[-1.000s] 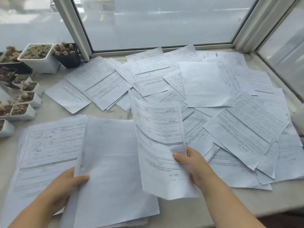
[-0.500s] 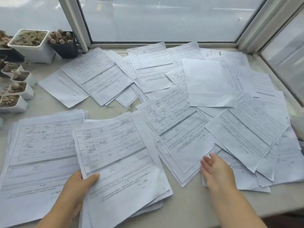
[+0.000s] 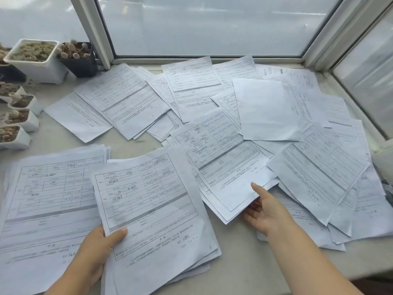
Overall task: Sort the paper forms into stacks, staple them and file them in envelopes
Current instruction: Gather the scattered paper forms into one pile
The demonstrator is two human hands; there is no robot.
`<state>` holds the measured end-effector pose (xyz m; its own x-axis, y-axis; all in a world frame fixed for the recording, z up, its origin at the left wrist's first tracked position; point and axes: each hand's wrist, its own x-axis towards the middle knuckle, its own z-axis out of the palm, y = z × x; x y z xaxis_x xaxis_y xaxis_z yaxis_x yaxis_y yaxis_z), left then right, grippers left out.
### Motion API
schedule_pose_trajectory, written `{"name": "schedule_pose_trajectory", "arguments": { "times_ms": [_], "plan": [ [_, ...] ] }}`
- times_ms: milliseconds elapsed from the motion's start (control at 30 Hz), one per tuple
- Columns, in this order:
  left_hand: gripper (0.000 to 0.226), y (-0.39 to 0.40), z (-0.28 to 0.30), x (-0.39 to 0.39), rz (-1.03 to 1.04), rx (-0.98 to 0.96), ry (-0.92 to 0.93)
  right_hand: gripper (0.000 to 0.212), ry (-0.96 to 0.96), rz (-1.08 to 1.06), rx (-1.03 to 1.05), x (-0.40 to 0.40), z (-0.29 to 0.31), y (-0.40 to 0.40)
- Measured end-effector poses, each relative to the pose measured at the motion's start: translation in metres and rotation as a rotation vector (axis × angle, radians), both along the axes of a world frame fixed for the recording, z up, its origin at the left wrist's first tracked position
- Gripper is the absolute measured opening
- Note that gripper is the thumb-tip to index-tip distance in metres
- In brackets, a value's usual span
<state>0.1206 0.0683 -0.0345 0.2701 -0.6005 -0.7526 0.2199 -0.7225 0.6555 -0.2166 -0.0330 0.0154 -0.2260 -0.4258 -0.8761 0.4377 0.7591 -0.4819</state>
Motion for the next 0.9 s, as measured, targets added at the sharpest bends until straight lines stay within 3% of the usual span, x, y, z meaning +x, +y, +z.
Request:
{"name": "schedule_pose_trajectory", "arguments": {
  "times_ms": [100,167,333,400,533,700,767,833,900],
  "plan": [
    [0.02,0.0,0.0,-0.001,0.018,-0.004,0.003,0.011,0.109,0.041,-0.09,0.018,-0.005,-0.02],
    [0.02,0.0,0.001,0.001,0.059,-0.02,0.006,0.012,0.108,0.011,-0.119,0.022,-0.008,-0.03],
    [0.014,-0.002,0.007,0.002,0.244,-0.062,-0.011,0.018,-0.201,-0.138,-0.206,0.029,0.002,-0.017],
    [0.014,-0.003,0.01,-0.003,0.244,-0.064,-0.036,0.021,-0.276,-0.086,-0.227,0.041,0.006,0.002],
    [0.017,-0.015,0.013,-0.015,0.201,-0.042,0.046,0.021,-0.246,0.133,-0.194,0.082,0.002,0.04],
    [0.068,-0.025,0.011,-0.016,0.334,-0.066,0.355,0.029,-0.146,0.102,-0.165,0.13,-0.033,0.073],
    [0.053,-0.025,0.011,-0.018,0.301,-0.082,0.422,0.03,-0.124,0.125,-0.144,0.145,-0.041,0.079],
    [0.038,-0.024,0.009,-0.021,0.229,-0.074,0.32,0.04,-0.135,0.186,-0.062,0.15,-0.038,0.08],
    [0.032,-0.025,0.005,-0.018,0.176,-0.061,0.205,0.031,-0.126,0.269,0.0,0.142,-0.028,0.074]
  ]
}}
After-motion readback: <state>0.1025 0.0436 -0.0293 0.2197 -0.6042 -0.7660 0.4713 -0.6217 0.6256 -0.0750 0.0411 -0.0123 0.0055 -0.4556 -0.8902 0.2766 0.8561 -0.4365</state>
